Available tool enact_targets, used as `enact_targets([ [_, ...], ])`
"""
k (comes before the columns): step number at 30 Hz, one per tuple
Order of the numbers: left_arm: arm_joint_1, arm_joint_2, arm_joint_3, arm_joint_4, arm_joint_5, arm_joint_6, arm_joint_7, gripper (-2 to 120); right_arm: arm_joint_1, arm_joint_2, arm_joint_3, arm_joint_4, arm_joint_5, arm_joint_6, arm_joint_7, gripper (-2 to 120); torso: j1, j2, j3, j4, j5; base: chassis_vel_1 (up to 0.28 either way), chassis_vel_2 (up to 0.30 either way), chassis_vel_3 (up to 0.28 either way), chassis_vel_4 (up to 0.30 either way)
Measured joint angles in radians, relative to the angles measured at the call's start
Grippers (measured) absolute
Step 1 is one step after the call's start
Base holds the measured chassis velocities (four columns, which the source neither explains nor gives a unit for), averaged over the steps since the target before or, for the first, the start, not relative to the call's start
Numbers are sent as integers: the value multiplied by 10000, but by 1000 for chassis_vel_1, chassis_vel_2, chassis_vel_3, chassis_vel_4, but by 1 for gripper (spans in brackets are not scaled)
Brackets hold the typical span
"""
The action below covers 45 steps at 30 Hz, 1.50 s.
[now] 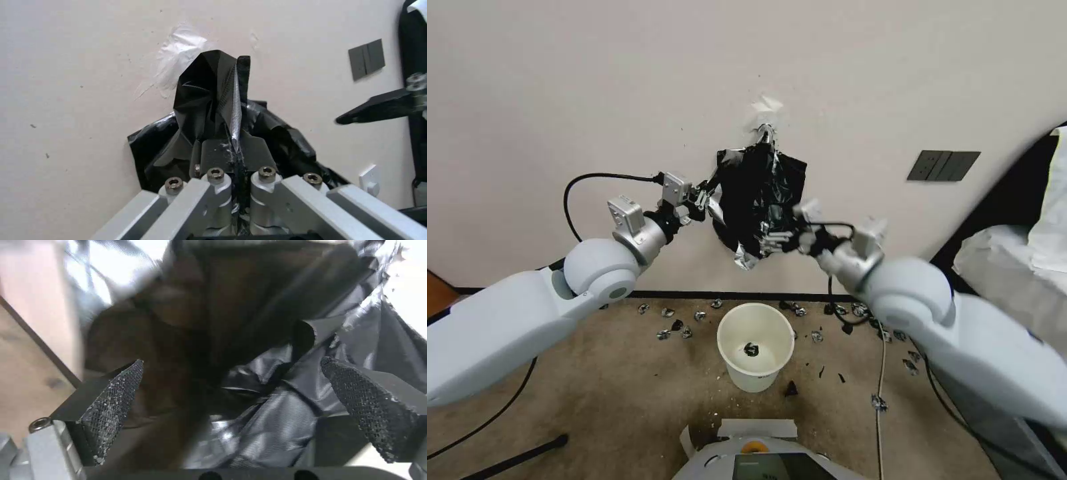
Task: Place a trash bag onto the trash bin.
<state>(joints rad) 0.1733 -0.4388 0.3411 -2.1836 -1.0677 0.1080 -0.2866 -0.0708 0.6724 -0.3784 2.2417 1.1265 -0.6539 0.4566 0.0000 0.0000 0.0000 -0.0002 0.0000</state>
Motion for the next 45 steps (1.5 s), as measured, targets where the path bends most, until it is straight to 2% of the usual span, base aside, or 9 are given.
enact_targets([
  [8, 158, -85, -153, -137, 7, -74, 42, 0, 1849, 233, -1738, -613, 384, -777, 93, 98, 1, 0, 0, 2, -1, 0, 0, 0, 0],
  [18, 142, -305, -212, -189, 5, -93, 70, 0, 2969, 93, -3471, -1280, -343, -863, 41, 94, 0, -1, 0, 2, 0, 0, 0, 0, 0],
  [21, 153, -346, -327, -212, -20, -112, 73, 0, 3491, -136, -4242, -1378, -757, -860, -91, 84, 0, 0, 0, 0, 1, 0, 0, 0, 0],
  [25, 230, -354, -437, -241, -53, -132, 87, 0, 3748, -207, -4643, -1487, -938, -855, -66, 73, 0, 0, 0, 1, 1, 0, 0, 0, 0],
  [28, 422, -353, -620, -261, -61, -136, 117, 0, 3874, -339, -4924, -1583, -1163, -847, -60, 59, 0, 0, 0, 2, 0, 0, 0, 0, 0],
  [38, 880, -218, -942, -317, -29, -136, 146, 0, 3749, -555, -4842, -1412, -1554, -821, 14, 23, 0, 0, -1, 3, 0, 0, 0, 0, 0],
  [39, 880, -218, -942, -317, -29, -136, 146, 0, 3749, -555, -4842, -1412, -1554, -821, 14, 23, 0, 0, -1, 3, 0, 0, 0, 0, 0],
  [43, 1155, -108, -1165, -354, -11, -136, 146, 0, 3376, -620, -4350, -1360, -1533, -775, 142, 3, 0, 0, 0, 2, 1, 0, 0, 0, 0],
  [45, 1330, -53, -1273, -374, 21, -136, 146, 0, 3154, -673, -4063, -1262, -1442, -589, 215, 0, 0, 0, -1, 3, -1, 0, 0, 0, 0],
])
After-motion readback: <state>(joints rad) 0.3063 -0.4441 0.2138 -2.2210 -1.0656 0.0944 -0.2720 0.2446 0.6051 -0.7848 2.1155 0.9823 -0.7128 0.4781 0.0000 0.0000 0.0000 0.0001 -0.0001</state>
